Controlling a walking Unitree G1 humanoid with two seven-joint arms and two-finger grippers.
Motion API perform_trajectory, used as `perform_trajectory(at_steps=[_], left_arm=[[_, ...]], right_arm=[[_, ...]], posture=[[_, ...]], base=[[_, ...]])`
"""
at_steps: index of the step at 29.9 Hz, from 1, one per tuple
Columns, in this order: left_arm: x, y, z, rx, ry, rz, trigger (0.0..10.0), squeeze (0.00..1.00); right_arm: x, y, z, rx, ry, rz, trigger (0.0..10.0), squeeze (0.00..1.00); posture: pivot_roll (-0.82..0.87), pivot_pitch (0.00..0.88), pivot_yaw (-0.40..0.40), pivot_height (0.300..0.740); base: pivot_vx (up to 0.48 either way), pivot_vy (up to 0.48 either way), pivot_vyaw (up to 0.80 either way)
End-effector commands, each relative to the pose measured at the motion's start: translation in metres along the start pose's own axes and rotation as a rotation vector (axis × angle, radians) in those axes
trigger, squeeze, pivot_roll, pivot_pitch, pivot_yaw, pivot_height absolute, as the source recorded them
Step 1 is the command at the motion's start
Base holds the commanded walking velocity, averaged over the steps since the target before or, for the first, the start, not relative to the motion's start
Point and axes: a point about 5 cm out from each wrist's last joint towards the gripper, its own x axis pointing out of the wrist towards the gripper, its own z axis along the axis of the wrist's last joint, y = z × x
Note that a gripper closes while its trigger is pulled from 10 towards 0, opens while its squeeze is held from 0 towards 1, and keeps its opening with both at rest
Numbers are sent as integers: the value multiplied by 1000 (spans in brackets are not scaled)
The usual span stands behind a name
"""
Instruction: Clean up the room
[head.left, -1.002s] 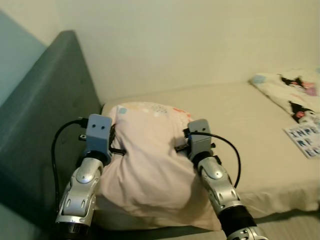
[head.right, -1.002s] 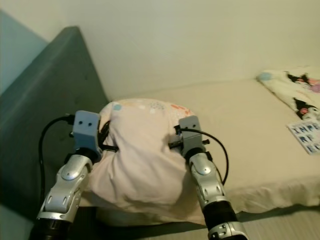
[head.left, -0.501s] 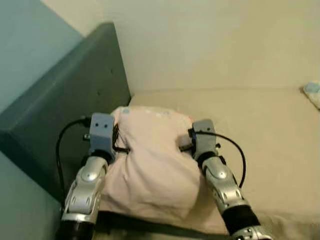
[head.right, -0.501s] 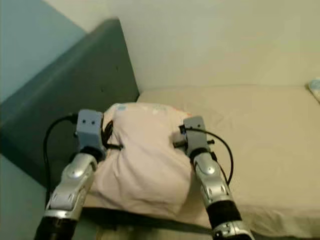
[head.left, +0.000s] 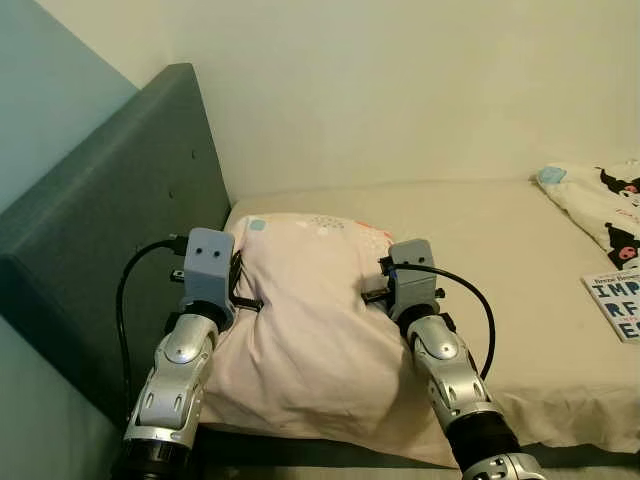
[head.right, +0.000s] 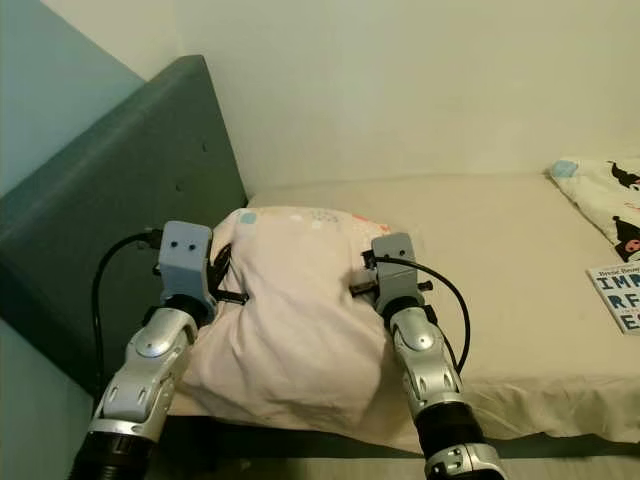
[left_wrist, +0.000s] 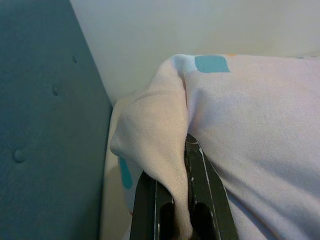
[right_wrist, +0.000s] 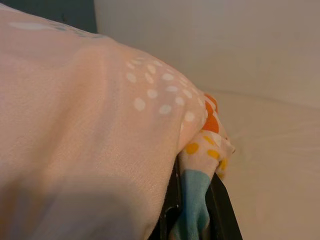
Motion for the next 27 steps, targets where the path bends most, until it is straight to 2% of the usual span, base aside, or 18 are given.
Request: perform_trajectory(at_steps=[1,8,13,15,19,27], left_arm=[[1,-2,6,13,-35,-32,10000,0],[1,-4,5,9,-23,-43,10000,0],[4,-3,6,35,-47,-23,10000,0],[4,-3,7,42,-49,-19,10000,0],[4,-4,8,39,-59,-21,10000,0],[4,-3,9,25,-64,-16,10000,0]], right_arm=[[3,12,14,4,-81,42,10000,0],[2,11,12,10,-75,39,10000,0],[2,11,10,6,-64,49,10000,0],[1,14,10,-13,-62,79,10000,0],[1,15,10,-25,-63,88,10000,0],[1,14,10,-5,-62,85,10000,0]], posture=[[-35,63,76,740],[-36,61,77,740],[-38,63,74,740],[-38,63,74,740],[-39,69,69,740],[-40,75,66,740]], base=[[0,0,0],[0,0,0],[0,0,0],[281,0,0],[427,0,800],[440,0,0]])
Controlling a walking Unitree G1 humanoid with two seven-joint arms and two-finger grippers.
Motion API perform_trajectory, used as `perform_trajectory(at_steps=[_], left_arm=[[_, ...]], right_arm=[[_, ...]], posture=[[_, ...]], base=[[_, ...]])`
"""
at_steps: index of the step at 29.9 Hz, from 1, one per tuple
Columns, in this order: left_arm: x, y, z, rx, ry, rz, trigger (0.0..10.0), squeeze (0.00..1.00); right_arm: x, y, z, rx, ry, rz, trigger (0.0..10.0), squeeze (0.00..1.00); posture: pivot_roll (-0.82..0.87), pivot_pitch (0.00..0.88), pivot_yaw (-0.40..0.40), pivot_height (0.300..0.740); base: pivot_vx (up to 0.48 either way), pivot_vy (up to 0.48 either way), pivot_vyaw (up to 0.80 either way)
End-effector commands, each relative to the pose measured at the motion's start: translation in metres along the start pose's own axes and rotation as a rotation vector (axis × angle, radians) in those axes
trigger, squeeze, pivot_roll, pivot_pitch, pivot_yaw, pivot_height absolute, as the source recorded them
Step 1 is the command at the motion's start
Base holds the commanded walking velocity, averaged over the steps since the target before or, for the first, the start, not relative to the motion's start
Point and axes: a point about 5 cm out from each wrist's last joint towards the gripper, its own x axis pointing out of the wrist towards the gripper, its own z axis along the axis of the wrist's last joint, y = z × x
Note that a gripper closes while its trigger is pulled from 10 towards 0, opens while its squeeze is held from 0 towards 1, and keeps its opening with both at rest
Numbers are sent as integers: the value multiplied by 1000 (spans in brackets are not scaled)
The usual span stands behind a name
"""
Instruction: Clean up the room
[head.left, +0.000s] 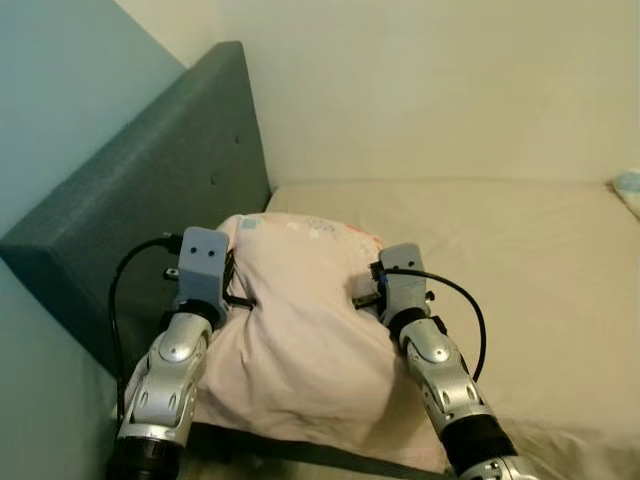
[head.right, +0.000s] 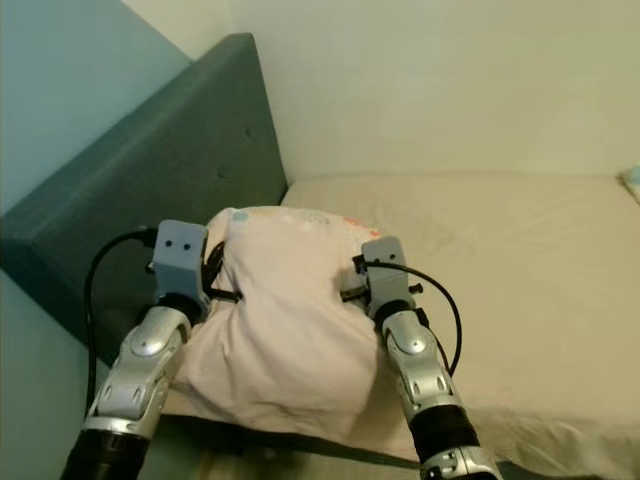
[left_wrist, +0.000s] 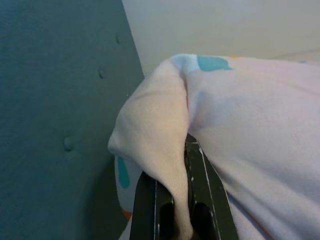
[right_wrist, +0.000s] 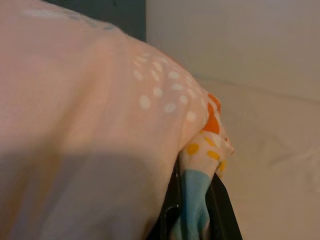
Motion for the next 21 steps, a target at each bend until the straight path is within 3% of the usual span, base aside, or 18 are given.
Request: perform_trajectory(at_steps=[1,8,21], left_arm=[[3,-4,10,4,-55,-20,10000,0],[3,-4,10,4,-53,-17,10000,0],[0,1,7,6,-55,-7,10000,0]], right_arm=[[4,11,14,9,-77,46,10000,0],[3,11,14,9,-77,49,10000,0],[2,13,12,8,-69,63,10000,0]], posture=[[-40,75,66,740],[-40,75,66,740],[-36,79,63,740]], base=[[442,0,0],[438,0,0],[0,0,0]])
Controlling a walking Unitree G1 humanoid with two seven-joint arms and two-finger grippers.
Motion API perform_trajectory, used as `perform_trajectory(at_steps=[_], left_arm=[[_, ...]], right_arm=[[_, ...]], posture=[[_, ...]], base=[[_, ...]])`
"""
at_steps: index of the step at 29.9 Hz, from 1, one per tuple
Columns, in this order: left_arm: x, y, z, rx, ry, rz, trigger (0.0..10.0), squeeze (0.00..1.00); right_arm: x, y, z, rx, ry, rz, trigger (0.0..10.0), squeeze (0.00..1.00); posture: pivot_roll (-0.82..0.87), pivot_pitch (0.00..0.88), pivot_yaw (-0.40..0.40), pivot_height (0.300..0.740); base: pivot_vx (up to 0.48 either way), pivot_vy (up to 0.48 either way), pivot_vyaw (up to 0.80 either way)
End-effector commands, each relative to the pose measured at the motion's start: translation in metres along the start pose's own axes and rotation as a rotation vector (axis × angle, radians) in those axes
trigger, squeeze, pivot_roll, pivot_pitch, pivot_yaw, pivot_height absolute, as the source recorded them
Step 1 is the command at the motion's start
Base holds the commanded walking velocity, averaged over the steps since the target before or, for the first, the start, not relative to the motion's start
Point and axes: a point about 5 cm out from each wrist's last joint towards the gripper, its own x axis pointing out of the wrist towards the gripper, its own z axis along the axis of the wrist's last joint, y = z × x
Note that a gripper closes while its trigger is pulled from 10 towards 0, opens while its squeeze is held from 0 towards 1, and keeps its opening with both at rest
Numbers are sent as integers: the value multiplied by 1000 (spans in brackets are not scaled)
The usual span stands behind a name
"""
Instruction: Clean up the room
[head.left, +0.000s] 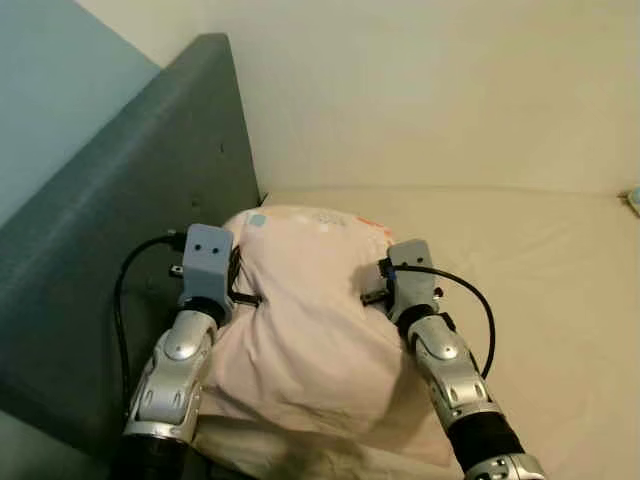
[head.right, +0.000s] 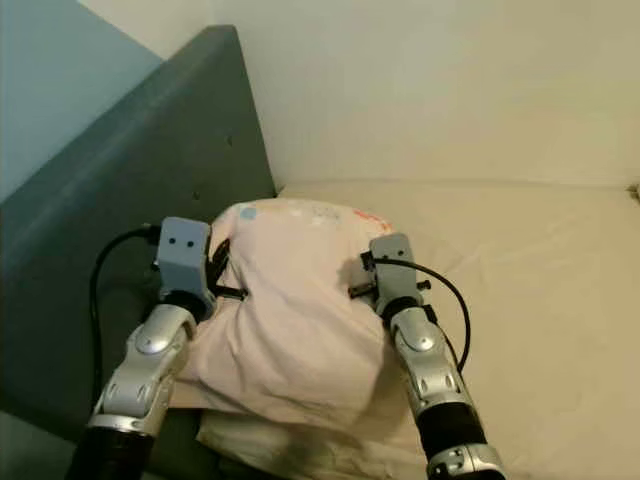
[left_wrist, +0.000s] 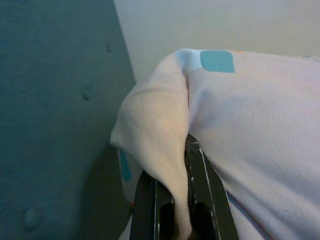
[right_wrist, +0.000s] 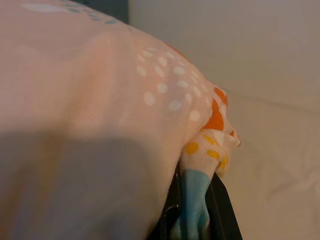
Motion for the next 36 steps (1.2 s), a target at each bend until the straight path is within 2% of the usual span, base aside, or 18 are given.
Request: perform_trajectory(at_steps=[1,12,17,19,23,24,26,27,28,30,31,33,36], left_arm=[[-1,-1,5,13,-44,-17,10000,0],[1,-2,3,30,-31,-41,10000,0],[3,2,-3,49,13,-39,10000,0],[6,6,-11,113,63,-47,10000,0],[8,7,-12,133,58,-54,10000,0],[21,8,-10,173,49,-85,10000,0],[54,22,11,291,13,-102,10000,0],[67,32,27,305,-9,-73,10000,0],[67,32,27,305,-9,-73,10000,0],[83,57,59,298,-56,41,10000,0],[85,66,69,297,-75,79,10000,0],[85,72,75,312,-88,98,10000,0],[79,78,73,351,-98,94,10000,0]], right_arm=[[2,12,9,5,-56,51,10000,0],[1,10,5,26,-33,26,10000,0],[1,3,-2,-14,11,-19,10000,0],[2,-4,-11,-17,73,-41,10000,0],[3,-6,-14,9,91,-40,10000,0],[15,-11,-8,-13,99,-41,10000,0],[42,-25,26,-37,58,-71,10000,0],[52,-30,45,-46,20,-81,10000,0],[52,-30,45,-46,20,-81,10000,0],[63,-33,76,-43,-43,-79,10000,0],[66,-32,83,-44,-57,-69,10000,0],[67,-30,85,-49,-59,-55,10000,0],[66,-20,76,-75,-32,-13,10000,0]], posture=[[-36,79,63,740],[-35,80,68,740],[-35,80,68,740],[-30,91,69,740],[-30,91,69,740],[-31,112,68,740],[-26,133,71,740],[-25,135,70,740],[-25,135,70,740],[-10,158,56,740],[-6,170,48,740],[-2,178,43,740],[14,198,31,740]], base=[[0,0,0],[0,0,0],[0,0,0],[0,0,0],[0,0,0],[0,0,0],[0,0,0],[0,0,0],[0,0,0],[0,0,0],[0,0,0],[0,0,0],[0,0,0]])
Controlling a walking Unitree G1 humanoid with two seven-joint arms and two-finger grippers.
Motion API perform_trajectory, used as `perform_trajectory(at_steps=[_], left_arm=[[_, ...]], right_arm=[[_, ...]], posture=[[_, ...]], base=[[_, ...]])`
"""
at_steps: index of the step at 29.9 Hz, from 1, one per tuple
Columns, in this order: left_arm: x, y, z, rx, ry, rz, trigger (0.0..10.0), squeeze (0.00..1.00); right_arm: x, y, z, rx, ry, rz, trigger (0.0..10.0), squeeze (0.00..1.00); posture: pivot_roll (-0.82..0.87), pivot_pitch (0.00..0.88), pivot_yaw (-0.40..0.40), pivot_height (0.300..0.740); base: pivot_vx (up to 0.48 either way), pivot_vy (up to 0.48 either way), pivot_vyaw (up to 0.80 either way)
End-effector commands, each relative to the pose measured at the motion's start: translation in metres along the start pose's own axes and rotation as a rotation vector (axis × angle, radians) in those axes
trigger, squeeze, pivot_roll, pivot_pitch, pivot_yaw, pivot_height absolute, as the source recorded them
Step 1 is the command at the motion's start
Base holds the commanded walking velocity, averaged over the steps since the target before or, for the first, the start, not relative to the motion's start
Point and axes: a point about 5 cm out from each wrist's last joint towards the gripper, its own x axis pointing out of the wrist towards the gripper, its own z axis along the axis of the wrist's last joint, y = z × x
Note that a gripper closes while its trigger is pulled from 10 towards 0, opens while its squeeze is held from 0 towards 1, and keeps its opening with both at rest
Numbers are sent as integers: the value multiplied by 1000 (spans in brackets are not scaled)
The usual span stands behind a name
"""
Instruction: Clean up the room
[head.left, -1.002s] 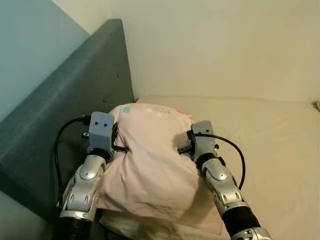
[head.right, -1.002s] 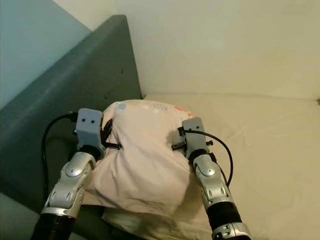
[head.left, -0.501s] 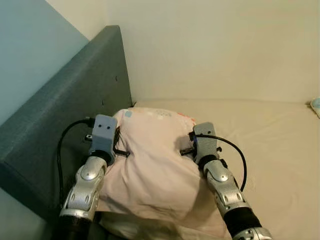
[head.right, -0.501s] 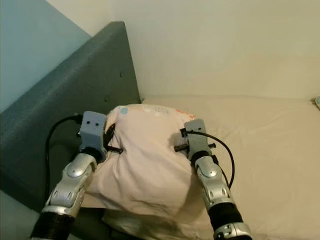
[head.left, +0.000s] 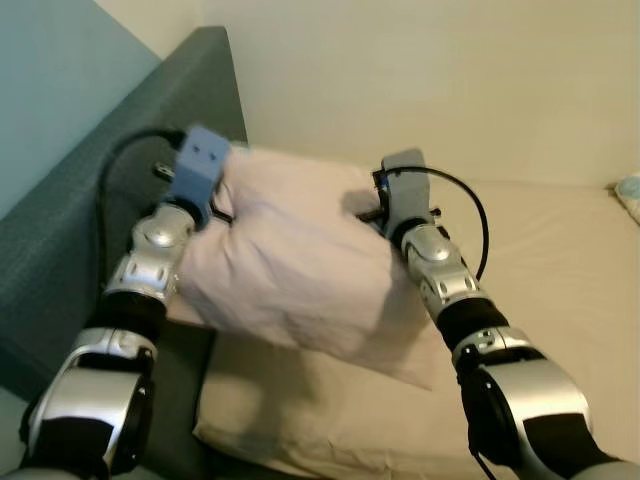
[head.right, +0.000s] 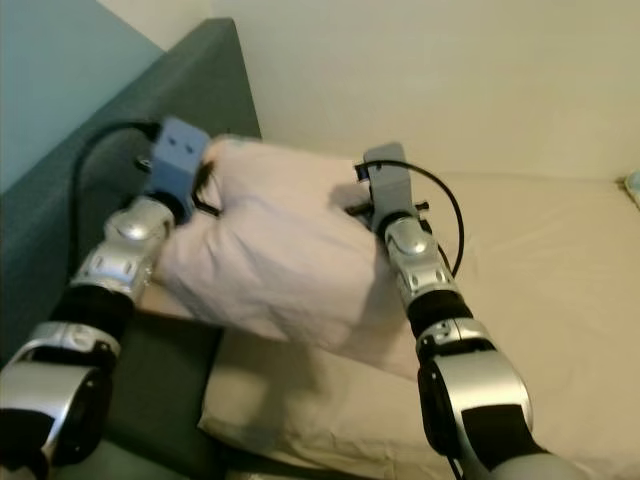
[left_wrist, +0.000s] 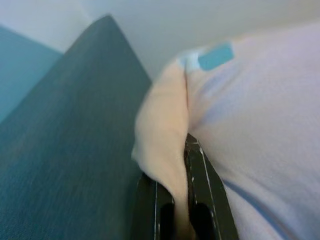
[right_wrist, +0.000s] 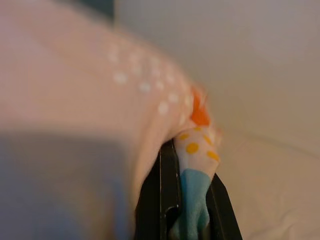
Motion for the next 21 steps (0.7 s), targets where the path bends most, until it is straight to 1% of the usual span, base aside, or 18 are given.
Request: perform_trajectory(at_steps=[1,2,3,4,5,6,8,10,11,12,14,15,16,17,18,19,20,21], left_arm=[[-8,12,-6,31,-10,36,10000,0],[-8,12,-6,31,-10,36,10000,0],[-12,12,-10,42,-8,29,10000,0],[-17,9,-18,61,0,19,10000,0],[-17,9,-18,61,0,19,10000,0],[-31,-3,-41,73,51,-31,10000,0],[-41,-20,-64,100,118,-90,10000,0],[-41,-20,-64,100,118,-90,10000,0],[-46,-28,-74,112,138,-108,10000,0],[-46,-28,-74,112,138,-108,10000,0],[-57,-55,-97,137,216,-120,10000,0],[-64,-69,-106,146,260,-130,10000,0],[-64,-69,-106,146,260,-130,10000,0],[-70,-81,-112,176,273,-127,10000,0],[-70,-81,-112,176,273,-127,10000,0],[-75,-91,-117,213,284,-131,10000,0],[-79,-98,-119,219,295,-123,10000,0],[-79,-98,-119,219,295,-123,10000,0]], right_arm=[[-4,11,-13,-37,22,46,10000,0],[-4,11,-13,-37,22,46,10000,0],[-5,15,-17,-76,24,63,10000,0],[-7,21,-23,-90,34,81,10000,0],[-7,21,-23,-90,34,81,10000,0],[-14,35,-43,-58,99,115,10000,0],[-23,44,-68,-26,205,127,10000,0],[-23,44,-68,-26,205,127,10000,0],[-28,46,-79,-1,256,117,10000,0],[-28,46,-79,-1,256,117,10000,0],[-40,42,-104,104,386,46,10000,0],[-45,40,-112,123,427,20,10000,0],[-45,40,-112,123,427,20,10000,0],[-49,37,-118,123,460,-5,10000,0],[-49,37,-118,123,460,-5,10000,0],[-51,35,-122,113,483,-23,10000,0],[-53,32,-125,112,499,-50,10000,0],[-53,32,-125,112,499,-50,10000,0]], posture=[[20,206,26,740],[20,206,26,740],[29,218,20,740],[35,229,16,740],[35,229,16,740],[38,245,11,740],[44,263,11,740],[44,263,11,740],[48,282,12,740],[48,282,12,740],[70,324,19,740],[71,328,21,740],[71,328,21,740],[75,342,23,740],[75,342,23,740],[74,357,29,740],[69,359,29,740],[69,359,29,740]], base=[[0,0,0],[0,0,0],[0,0,0],[0,0,0],[0,0,0],[0,0,0],[0,0,0],[0,0,0],[0,0,0],[0,0,0],[0,0,0],[0,0,0],[0,0,0],[0,0,0],[0,0,0],[0,0,0],[0,0,0],[0,0,0]])
